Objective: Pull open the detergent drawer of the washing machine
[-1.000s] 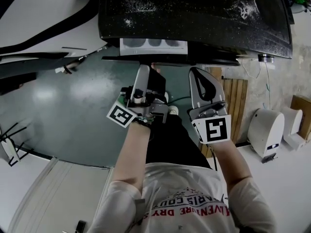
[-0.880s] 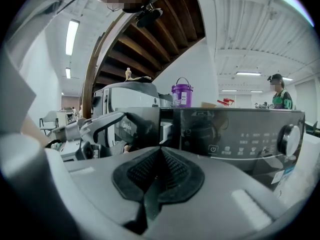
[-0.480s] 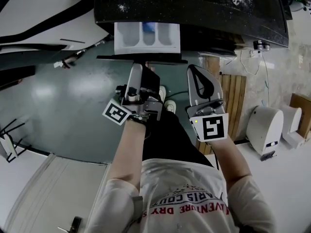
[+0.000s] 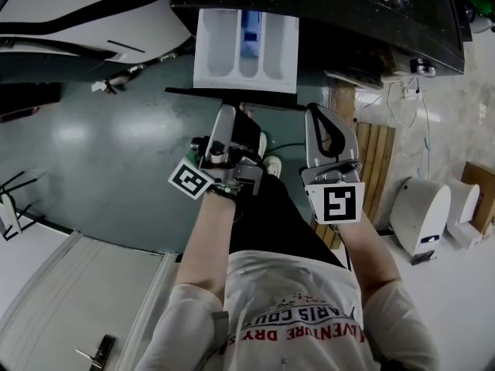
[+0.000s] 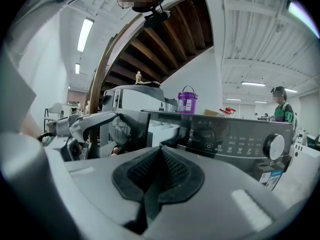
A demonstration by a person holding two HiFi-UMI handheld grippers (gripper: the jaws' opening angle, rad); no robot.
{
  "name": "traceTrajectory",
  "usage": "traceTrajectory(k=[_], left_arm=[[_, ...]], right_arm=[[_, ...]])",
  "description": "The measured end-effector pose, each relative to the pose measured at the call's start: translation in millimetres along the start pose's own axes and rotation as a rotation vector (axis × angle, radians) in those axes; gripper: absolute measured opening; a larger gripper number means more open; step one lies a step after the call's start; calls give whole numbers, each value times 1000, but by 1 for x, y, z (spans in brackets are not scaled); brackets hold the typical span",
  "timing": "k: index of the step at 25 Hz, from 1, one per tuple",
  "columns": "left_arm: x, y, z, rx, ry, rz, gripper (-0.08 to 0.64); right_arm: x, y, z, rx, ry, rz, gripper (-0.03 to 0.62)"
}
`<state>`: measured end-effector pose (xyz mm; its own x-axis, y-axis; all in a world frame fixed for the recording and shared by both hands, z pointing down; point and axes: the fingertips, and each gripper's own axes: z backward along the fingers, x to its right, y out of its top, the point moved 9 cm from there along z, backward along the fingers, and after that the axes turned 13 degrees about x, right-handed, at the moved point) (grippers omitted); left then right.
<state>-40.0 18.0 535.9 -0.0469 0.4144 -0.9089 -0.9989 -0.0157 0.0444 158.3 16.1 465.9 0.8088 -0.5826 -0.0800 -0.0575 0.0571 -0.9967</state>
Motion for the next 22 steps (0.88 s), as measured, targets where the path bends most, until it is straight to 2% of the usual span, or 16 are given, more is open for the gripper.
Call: traceTrajectory(k=[9,13,19,22], left_arm=[[5,-1,14,25,-4,-7,305],[4,-2,14,37,0,-26,327],[6,-2,20,47,87,-75,350],[13,-4,25,15,134,-119,357]], right_arm=[[-5,0,20,1,25,9,0],[-3,2,23,7,33,9,0],[-2,7,26,4,35,8,0],[-4,13,26,10,41,4,0]])
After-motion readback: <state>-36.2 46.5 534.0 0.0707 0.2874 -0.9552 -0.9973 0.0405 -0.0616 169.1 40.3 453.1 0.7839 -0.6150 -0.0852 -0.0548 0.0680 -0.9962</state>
